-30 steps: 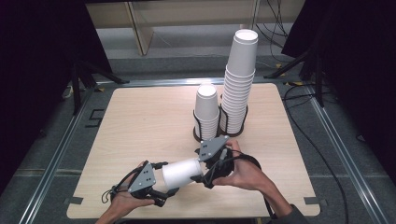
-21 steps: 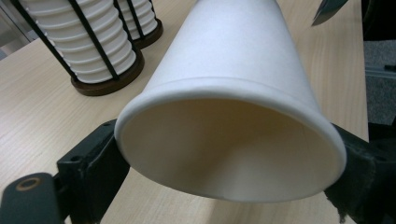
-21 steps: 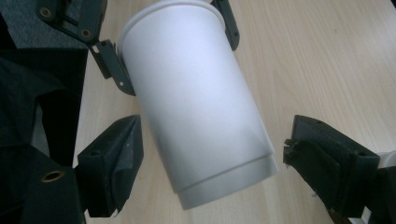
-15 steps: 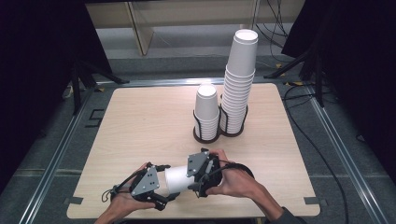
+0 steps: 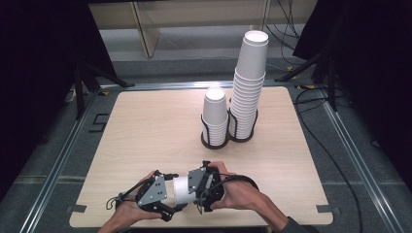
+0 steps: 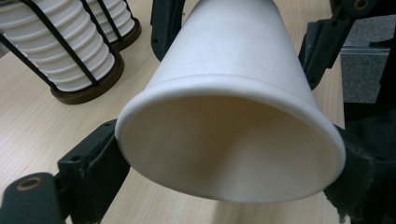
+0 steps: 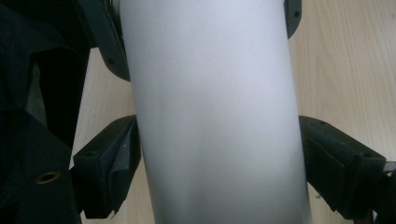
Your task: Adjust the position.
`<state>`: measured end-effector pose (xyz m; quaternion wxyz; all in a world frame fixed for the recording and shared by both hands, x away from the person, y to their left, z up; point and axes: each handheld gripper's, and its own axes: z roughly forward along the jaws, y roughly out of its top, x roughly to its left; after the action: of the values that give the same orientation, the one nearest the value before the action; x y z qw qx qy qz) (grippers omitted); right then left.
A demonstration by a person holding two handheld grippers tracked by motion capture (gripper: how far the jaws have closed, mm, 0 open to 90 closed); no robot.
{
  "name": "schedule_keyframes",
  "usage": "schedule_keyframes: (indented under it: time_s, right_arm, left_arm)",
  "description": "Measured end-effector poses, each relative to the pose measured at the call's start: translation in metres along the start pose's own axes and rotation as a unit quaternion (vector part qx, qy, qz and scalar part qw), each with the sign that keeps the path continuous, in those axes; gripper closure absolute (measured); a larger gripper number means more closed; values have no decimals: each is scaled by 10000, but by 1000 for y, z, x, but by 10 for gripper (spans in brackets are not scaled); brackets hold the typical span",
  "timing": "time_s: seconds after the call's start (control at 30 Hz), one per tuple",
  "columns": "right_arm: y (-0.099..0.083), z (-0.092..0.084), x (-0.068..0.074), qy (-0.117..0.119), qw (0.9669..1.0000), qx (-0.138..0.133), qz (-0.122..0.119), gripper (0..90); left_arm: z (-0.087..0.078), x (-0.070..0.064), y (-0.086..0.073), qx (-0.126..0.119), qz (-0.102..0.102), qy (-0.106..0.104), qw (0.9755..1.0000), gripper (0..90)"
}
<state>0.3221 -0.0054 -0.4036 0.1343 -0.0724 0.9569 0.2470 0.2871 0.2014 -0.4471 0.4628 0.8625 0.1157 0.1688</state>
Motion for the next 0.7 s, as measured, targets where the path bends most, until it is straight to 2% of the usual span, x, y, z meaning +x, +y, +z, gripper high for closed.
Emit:
schedule_keyframes:
  time_s: [0.13, 0.2, 0.43, 0.5, 0.53, 0.7]
  right_arm:
    - [0, 4, 1, 77, 10000, 30, -25, 185]
    - [0, 5, 2, 44, 9999, 67, -138, 196]
    - [-3, 11, 0, 170, 9986, 66, -487, 225]
    - [-3, 10, 1, 197, 9988, 37, -439, 227]
    - [-3, 8, 2, 228, 9992, 55, -326, 229]
    - [-3, 5, 2, 219, 9992, 1, -341, 233]
  left_arm:
    - [0, -2, 0, -4, 23, -9, 10000, 105]
    - [-2, -2, 0, 75, 85, -69, 9999, 107]
    - [-1, -1, -2, -32, 121, -133, 9998, 108]
    - [-2, 0, -2, -68, 170, -165, 9997, 108]
    - [-3, -1, -2, -72, 156, -137, 9998, 109]
    - [-4, 0, -1, -150, 185, -147, 9996, 114]
